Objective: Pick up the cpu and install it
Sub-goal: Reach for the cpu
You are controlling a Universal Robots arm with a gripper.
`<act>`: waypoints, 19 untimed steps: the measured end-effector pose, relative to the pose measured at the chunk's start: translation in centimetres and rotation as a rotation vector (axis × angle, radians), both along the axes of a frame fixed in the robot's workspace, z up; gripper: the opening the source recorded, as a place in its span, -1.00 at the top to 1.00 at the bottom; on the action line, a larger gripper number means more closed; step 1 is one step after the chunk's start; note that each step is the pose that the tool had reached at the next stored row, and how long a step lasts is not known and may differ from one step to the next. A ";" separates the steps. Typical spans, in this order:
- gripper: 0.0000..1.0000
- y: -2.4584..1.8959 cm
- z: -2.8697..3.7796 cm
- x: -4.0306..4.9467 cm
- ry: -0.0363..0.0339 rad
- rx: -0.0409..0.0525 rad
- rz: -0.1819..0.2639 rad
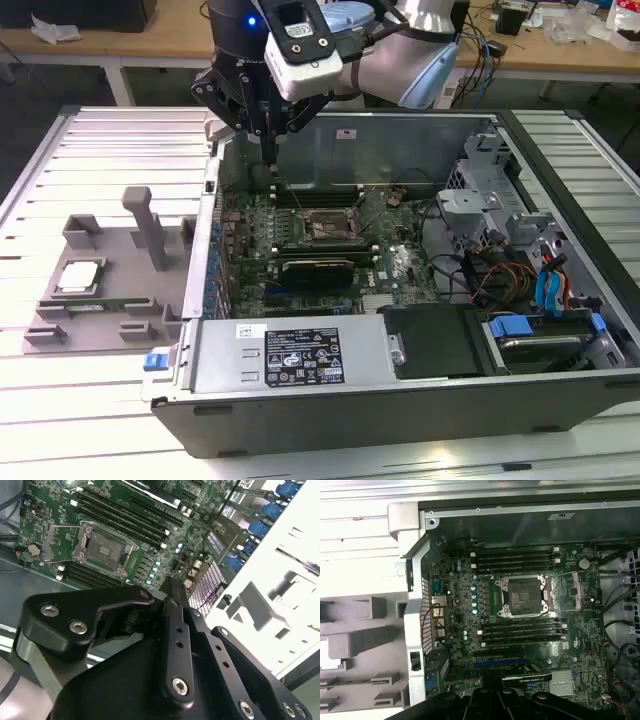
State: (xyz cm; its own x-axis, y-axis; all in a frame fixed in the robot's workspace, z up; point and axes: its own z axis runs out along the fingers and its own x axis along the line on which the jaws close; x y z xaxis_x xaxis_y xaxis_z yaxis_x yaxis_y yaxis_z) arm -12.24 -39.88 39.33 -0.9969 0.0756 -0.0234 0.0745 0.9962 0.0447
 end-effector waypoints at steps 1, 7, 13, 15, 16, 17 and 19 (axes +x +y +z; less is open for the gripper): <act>0.79 -0.01 0.00 -0.51 0.0001 0.0000 0.000; 0.79 -0.01 0.00 -2.10 0.0001 0.0000 0.000; 0.79 -0.01 0.00 -4.11 0.0000 0.0000 0.000; 0.79 -0.01 0.01 -4.64 0.0001 0.0000 0.000; 0.79 -0.01 0.00 -4.85 0.0000 0.0000 0.000; 0.79 -0.01 0.00 -5.09 0.0000 0.0000 0.000; 0.79 -0.01 0.00 -5.36 0.0000 0.0000 0.000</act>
